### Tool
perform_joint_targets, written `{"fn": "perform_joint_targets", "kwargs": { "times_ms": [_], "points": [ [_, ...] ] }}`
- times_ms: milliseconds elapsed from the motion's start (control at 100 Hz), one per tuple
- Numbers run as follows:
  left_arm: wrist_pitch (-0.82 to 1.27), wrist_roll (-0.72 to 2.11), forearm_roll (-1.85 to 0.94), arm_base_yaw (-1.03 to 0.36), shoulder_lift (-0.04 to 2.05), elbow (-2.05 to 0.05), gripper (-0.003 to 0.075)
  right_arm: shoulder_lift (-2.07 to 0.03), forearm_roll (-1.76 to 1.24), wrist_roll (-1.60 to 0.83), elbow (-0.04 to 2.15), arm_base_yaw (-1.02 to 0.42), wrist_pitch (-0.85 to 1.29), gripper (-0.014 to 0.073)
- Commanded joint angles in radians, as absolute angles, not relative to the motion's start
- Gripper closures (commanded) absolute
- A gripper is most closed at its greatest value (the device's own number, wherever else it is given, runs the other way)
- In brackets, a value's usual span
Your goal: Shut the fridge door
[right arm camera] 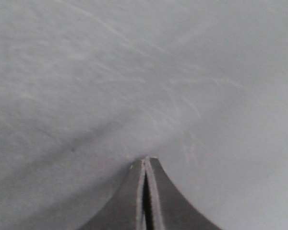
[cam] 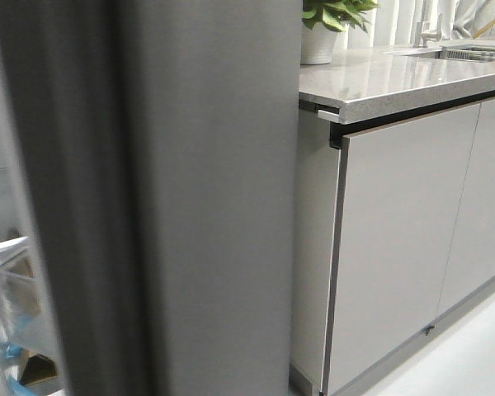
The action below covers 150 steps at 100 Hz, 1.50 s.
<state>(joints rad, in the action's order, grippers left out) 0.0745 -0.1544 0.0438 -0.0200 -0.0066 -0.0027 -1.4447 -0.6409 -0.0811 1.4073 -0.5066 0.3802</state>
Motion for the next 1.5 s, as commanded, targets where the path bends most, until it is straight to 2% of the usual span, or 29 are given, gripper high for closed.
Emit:
{"fn": "perform_joint_targets", "kwargs": {
  "times_ms": [0,510,980,1490],
  "points": [
    [-0.009,-0.156,0.037,-0.024,-0.029,0.038,0.0740,-1.448,-0.611,-0.093,1.477,-0.540,0.278,0.0665],
    [-0.009,-0.156,0.037,-0.024,-0.029,0.038,0.0740,-1.723,-0.490,-0.093,1.661,-0.668,-0.047,0.0665],
    [-0.009,-0.156,0.037,-0.024,-0.029,0.038,0.0740,-1.986,-0.490,-0.093,1.903,-0.678,-0.114,0.0665],
    [-0.009,-0.156,0.037,-0.024,-0.029,0.038,0.0740,-2.024,-0.490,-0.093,1.947,-0.678,-0.090,0.0665]
  ]
}}
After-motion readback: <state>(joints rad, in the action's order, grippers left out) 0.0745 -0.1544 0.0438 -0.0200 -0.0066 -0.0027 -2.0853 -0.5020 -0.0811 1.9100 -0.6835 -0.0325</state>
